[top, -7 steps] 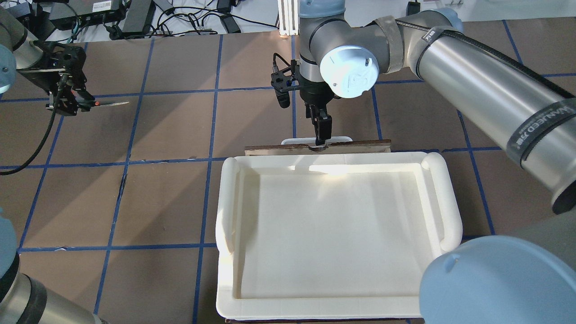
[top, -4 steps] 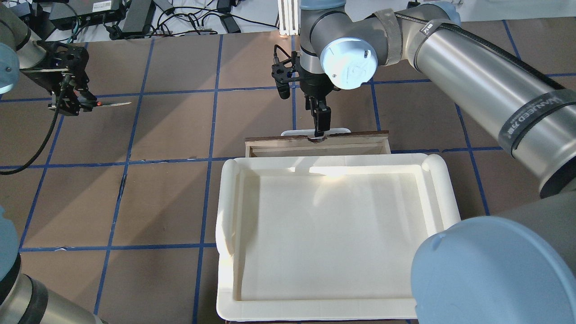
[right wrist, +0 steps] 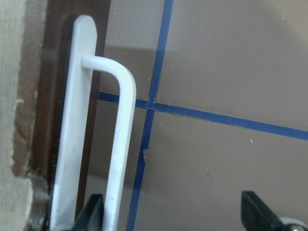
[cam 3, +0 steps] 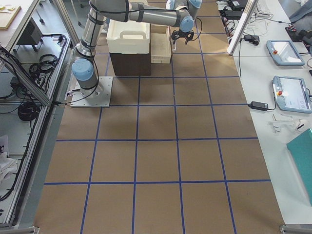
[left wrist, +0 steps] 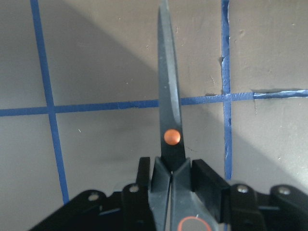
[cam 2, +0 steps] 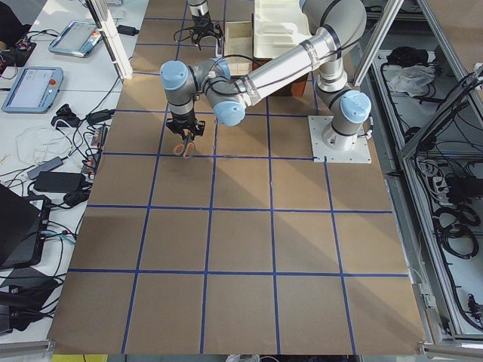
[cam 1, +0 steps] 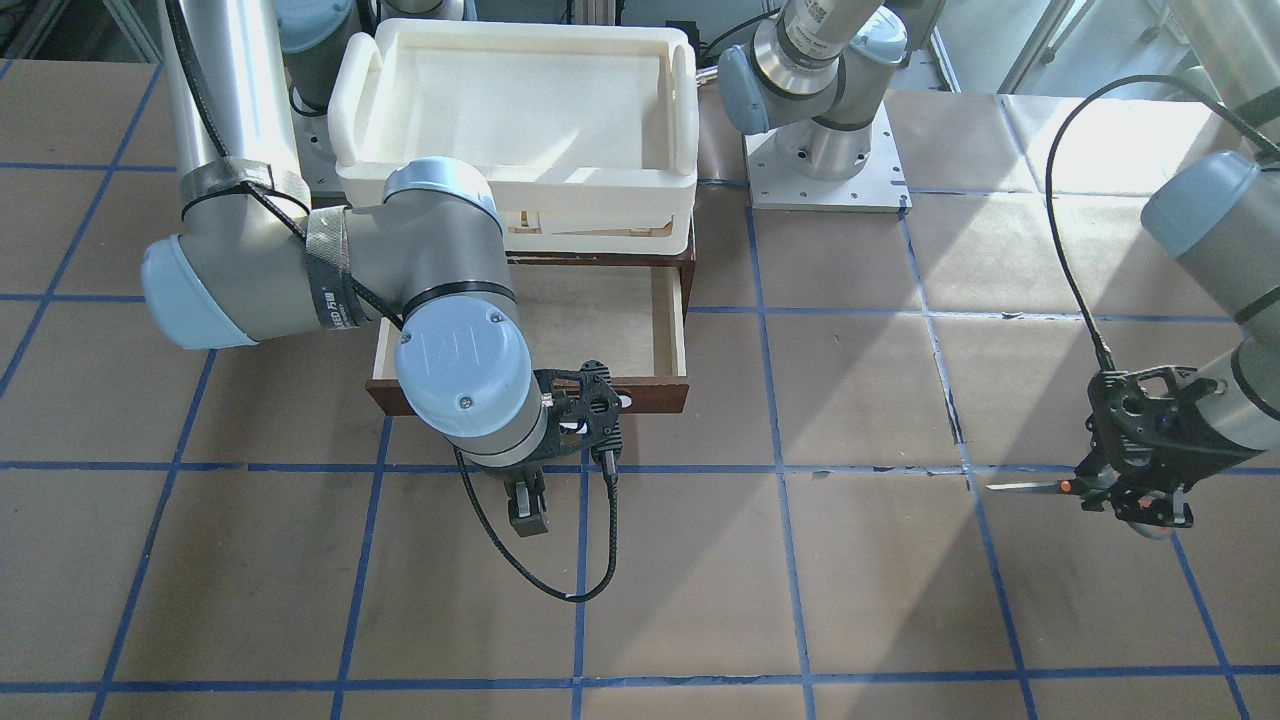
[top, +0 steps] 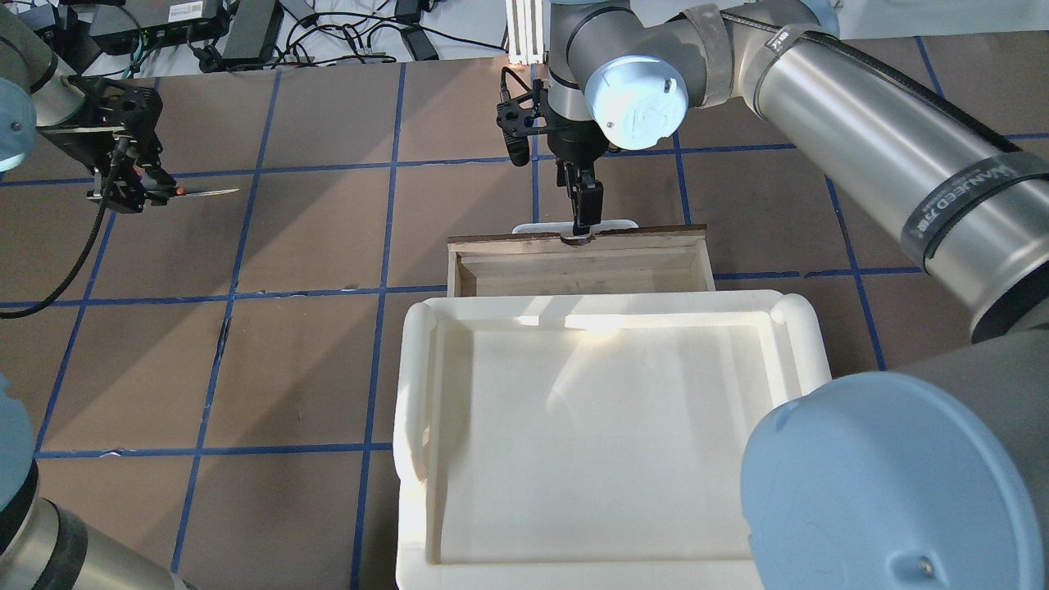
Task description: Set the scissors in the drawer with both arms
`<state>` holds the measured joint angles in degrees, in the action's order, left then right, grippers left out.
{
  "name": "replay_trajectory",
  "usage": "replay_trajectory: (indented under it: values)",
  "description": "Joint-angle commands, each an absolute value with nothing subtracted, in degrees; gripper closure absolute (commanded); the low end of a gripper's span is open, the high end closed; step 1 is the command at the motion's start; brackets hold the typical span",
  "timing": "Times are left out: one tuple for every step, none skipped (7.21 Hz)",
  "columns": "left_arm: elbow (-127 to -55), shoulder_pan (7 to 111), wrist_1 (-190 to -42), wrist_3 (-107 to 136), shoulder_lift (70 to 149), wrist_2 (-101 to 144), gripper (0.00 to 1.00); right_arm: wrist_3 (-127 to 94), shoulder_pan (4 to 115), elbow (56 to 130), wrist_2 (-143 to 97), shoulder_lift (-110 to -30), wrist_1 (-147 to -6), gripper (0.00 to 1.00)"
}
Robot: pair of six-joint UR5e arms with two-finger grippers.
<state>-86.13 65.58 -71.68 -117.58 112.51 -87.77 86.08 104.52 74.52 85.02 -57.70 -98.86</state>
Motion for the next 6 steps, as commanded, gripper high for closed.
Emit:
replay_trajectory:
  values:
    - [-86.2,65.7,-71.8,-117.4,112.5,-87.8,1.0,86.0,104.4,73.6,85.0,-56.8,-99.0,0.0]
    - [-86.2,65.7,-72.0,-117.1,112.5,-87.8,1.0,86.0,104.4,73.3,85.0,-56.3,-99.5,0.0]
    - [-86.2,65.7,-72.0,-116.5,112.4,-87.7,1.0,86.1,104.4,72.6,84.9,-55.7,-99.7,0.0]
    - [-86.2,66.0,-72.0,-116.3,112.4,-87.7,1.0,86.1,104.4,71.5,84.0,-55.4,-99.7,0.0]
    - [-86.1,66.6,-72.1,-115.3,112.3,-87.7,1.0,86.1,104.3,71.1,83.7,-55.3,-99.8,0.0]
    - [-86.1,67.4,-72.2,-113.9,112.1,-87.7,1.0,86.3,104.2,71.1,83.8,-55.3,-99.8,0.0]
